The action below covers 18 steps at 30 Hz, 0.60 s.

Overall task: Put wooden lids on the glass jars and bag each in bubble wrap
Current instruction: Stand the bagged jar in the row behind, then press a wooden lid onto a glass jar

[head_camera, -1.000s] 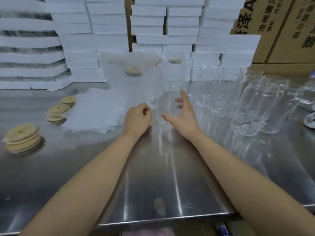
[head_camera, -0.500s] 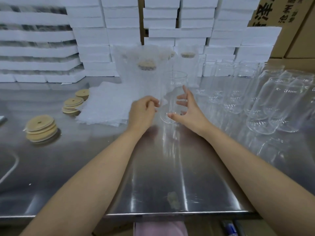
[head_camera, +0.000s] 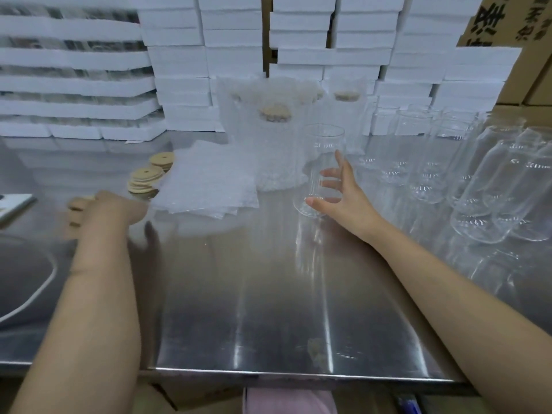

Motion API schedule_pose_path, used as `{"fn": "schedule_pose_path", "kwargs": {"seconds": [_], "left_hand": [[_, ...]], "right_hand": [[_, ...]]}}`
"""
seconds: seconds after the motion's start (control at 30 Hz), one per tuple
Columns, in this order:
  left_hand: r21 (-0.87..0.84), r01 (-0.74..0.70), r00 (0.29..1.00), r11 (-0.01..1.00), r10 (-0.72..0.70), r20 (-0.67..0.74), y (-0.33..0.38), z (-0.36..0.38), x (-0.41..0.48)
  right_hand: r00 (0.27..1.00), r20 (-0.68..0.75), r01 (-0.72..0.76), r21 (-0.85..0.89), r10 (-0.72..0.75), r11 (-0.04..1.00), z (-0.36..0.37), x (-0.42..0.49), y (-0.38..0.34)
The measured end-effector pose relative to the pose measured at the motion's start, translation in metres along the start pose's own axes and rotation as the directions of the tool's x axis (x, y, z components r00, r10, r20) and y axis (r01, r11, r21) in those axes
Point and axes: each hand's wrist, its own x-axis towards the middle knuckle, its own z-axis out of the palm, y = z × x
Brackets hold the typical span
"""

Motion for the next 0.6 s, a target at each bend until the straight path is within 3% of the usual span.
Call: {"fn": "schedule_pose_path", "kwargs": {"seconds": [0.13,0.4,0.6], "left_hand": [[0.118,-0.059,0.997,0.991,0.065,-0.048,0.016,0.015,-0.02],[0.068,-0.335,0.942,0.94,0.336,-0.001,0.039,0.033,-0.037],[0.053,-0.437,0.898,0.898,0.438,-0.026,0.041,0.026,-0.035]], "right_hand": [[1.0,0.005,-0.001,0.007,0.001,1.0,0.001,0.0,0.0],[1.0,0.02,0.0,0.001,0.0,1.0,0.001,0.002,0.002],[1.0,0.02,0.005,-0.002,-0.004,1.0,0.001,0.003,0.004]]}}
